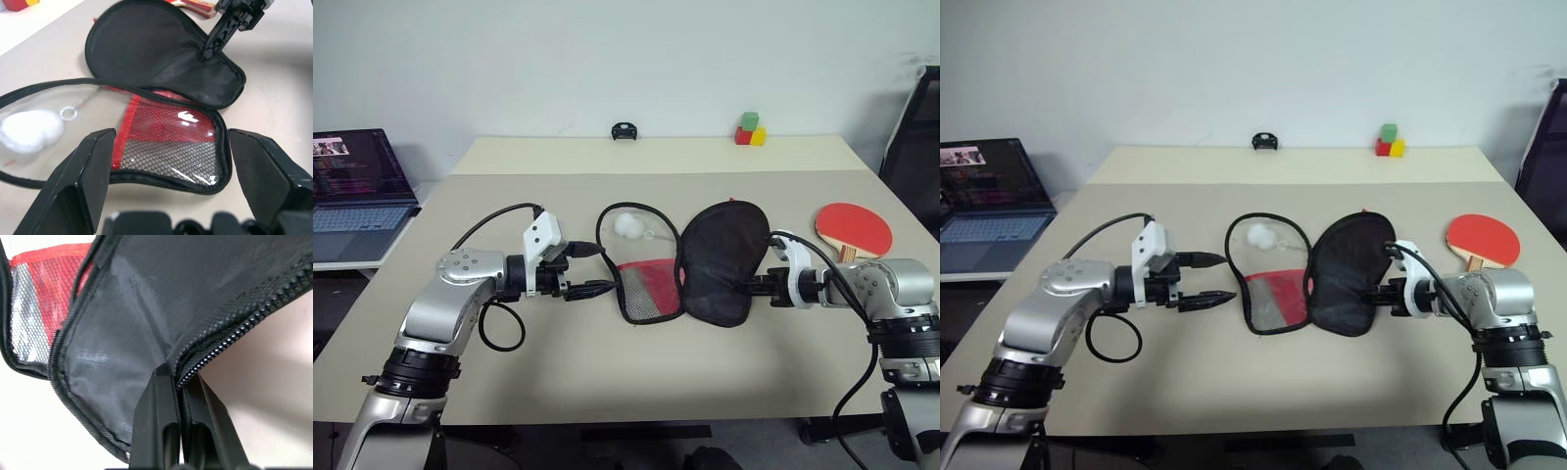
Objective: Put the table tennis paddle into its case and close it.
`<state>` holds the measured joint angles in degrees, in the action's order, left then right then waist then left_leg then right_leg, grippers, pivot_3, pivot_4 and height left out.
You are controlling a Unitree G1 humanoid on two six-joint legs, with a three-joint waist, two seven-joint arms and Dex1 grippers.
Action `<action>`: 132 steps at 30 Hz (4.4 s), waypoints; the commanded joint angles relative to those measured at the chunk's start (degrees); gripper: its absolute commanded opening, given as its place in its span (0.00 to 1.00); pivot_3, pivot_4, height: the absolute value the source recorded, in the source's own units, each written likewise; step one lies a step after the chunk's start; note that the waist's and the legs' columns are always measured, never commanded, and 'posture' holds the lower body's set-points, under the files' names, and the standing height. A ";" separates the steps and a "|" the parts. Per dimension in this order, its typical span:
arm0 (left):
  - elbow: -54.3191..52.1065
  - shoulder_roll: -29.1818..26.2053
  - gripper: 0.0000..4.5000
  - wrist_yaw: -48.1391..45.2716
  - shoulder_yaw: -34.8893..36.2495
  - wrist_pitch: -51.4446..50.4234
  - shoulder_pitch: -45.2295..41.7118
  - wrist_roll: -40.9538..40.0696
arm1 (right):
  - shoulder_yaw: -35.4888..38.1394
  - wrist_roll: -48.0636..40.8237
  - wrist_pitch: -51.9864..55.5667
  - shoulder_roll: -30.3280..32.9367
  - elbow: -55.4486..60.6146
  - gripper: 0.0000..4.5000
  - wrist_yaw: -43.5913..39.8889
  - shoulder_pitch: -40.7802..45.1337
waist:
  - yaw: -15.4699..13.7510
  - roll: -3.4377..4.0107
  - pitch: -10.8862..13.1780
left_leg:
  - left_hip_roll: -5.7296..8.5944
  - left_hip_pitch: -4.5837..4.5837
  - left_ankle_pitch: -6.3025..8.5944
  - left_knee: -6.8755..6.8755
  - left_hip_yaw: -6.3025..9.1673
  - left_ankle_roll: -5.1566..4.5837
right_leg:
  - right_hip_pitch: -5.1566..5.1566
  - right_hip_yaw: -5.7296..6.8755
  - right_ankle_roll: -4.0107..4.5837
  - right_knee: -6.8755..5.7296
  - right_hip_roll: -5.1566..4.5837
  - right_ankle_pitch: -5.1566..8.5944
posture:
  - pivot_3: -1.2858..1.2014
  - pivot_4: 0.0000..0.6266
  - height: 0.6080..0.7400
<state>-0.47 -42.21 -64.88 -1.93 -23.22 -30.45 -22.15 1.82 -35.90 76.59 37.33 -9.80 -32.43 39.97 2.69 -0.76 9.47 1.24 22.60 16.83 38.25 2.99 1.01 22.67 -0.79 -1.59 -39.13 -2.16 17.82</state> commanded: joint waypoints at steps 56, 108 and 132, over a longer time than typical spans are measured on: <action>2.41 4.96 0.89 -0.84 -1.19 2.44 -5.61 0.72 | 3.63 15.64 -14.35 8.60 -17.54 0.66 -16.34 11.60 | -0.86 0.00 0.00 | 0.04 0.32 0.05 0.70 -0.13 -0.09 | 0.46 -0.14 -0.01 -0.81 -0.02 0.00 | 0.52 0.24 1.00; 7.16 12.23 0.89 -5.26 -5.25 5.49 -15.28 2.21 | 13.25 29.75 -42.34 -1.10 -31.27 0.26 24.46 2.07 | 0.12 -0.02 -0.02 | 0.07 0.27 -0.18 0.71 -0.27 0.07 | 0.43 -0.25 -0.02 -0.98 -0.02 -0.01 | 0.52 0.24 1.00; 7.66 14.43 0.89 -6.24 -6.64 5.52 -15.23 2.35 | 20.49 15.02 -4.55 8.25 24.36 0.26 6.65 -33.37 | -0.85 -0.01 -0.07 | 0.03 0.17 -0.07 0.71 -0.14 -0.20 | 0.36 -0.20 -0.02 -1.08 0.08 0.00 | 0.52 0.24 1.00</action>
<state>7.56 -27.81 -70.79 -8.80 -18.45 -44.25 -19.67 21.93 -19.35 71.15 46.06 13.31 -24.86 7.13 1.85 -0.76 9.40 1.28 22.76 16.76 38.97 2.85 0.81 23.01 -1.00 -1.61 -40.21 -2.08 17.81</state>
